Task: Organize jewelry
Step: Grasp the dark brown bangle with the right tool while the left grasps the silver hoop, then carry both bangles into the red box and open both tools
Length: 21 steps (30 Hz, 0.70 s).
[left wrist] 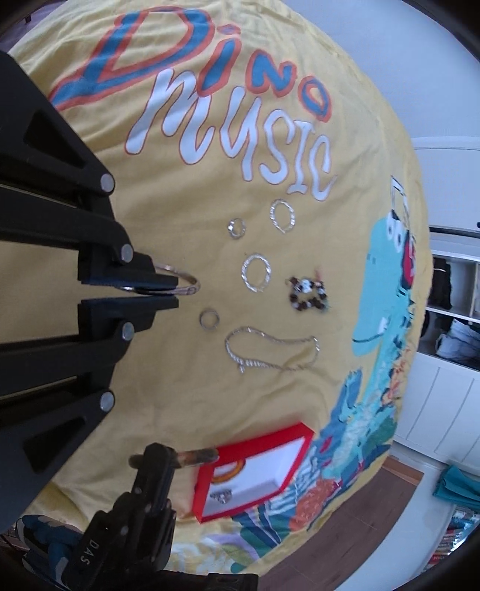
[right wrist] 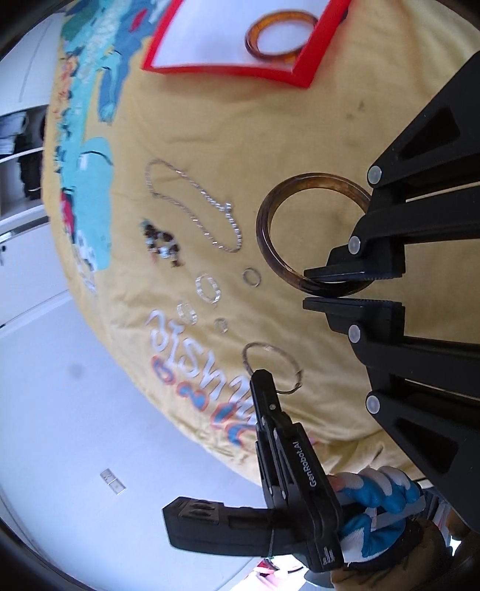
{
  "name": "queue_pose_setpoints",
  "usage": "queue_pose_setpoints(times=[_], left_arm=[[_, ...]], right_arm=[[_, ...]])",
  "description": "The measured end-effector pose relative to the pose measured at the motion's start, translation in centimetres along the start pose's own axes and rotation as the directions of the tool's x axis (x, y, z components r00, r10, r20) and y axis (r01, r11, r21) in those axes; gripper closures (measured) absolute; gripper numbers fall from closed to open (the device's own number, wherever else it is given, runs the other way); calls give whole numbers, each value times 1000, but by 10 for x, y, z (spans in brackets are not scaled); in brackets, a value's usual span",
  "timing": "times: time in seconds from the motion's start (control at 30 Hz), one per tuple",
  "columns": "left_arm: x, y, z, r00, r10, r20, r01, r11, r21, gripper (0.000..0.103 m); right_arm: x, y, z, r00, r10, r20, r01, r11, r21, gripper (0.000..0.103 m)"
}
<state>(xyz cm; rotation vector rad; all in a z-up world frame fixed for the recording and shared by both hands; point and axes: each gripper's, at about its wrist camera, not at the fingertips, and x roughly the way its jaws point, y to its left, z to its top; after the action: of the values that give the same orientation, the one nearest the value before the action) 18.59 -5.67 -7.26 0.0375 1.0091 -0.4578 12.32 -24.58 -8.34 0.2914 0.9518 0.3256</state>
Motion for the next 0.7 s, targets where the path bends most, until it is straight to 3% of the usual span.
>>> queue_pose_setpoints(times=[0.33,0.7], left_arm=[[-34,-55,24,994,-85,75,81,995,56,100],[-15,-154,84,973,-209,95,191,967,169,100]], right_arm=[[-77,-25,5,990,-90,108,89,996,17,95],[-120,-114,37,960,-233,157,224,972,76,95]])
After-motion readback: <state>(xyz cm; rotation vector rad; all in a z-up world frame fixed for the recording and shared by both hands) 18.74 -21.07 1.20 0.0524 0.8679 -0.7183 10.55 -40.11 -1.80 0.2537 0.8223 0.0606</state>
